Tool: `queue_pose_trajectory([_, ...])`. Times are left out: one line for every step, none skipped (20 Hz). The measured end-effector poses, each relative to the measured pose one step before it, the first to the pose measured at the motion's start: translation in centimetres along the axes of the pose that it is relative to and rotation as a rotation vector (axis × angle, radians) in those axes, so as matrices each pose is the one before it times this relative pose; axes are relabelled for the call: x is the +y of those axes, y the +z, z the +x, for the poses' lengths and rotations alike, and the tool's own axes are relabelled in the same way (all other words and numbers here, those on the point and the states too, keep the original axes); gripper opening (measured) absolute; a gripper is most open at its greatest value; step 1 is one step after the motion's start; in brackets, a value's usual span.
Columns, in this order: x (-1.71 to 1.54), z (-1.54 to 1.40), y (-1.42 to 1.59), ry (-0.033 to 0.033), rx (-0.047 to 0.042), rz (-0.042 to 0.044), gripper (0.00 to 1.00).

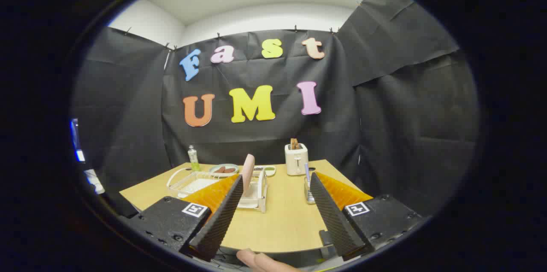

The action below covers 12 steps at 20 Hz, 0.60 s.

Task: Take the plate from the dish rack, then take the spoon from the basket and place it into the plate.

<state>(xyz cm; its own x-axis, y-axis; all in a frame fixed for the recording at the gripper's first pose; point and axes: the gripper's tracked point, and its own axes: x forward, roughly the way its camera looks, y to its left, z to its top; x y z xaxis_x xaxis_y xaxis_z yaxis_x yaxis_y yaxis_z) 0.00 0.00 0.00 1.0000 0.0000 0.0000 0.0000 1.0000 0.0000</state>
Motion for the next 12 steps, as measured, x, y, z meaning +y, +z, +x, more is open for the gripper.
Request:
queue_pose_trajectory([0.101, 0.006, 0.078, 0.00388, -0.00047, 0.00262, 1.00])
queue_pose_trajectory([0.054, 0.006, -0.028, 0.00172, 0.00295, -0.00090, 1.00])
queue_pose_trajectory([0.086, 0.072, -0.185, 0.00191, 0.00131, -0.00345, 1.00])
queue_pose_trajectory([0.037, -0.030, -0.097, 0.00023, 0.00149, -0.00488, 1.00])
queue_pose_trajectory([0.036, -0.151, -0.154, -0.00019, -0.00080, -0.00526, 1.00])
queue_pose_trajectory([0.119, 0.096, 0.014, 0.00149, -0.00036, -0.00505, 1.00])
queue_pose_trajectory([0.097, 0.033, -0.020, 0.00084, -0.00032, -0.00399, 1.00])
queue_pose_trajectory([0.010, 0.088, -0.150, -0.00194, 0.00016, -0.00048, 1.00])
queue_pose_trajectory([0.059, 0.066, 0.018, 0.00213, 0.00227, 0.00172, 1.00])
queue_pose_trajectory([0.057, 0.134, -0.053, 0.00471, 0.00501, 0.00187, 1.00])
queue_pose_trajectory([0.050, 0.128, -0.179, 0.00159, 0.00353, 0.00361, 1.00])
queue_pose_trajectory([-0.043, 0.038, -0.153, 0.00023, 0.00352, 0.00158, 1.00])
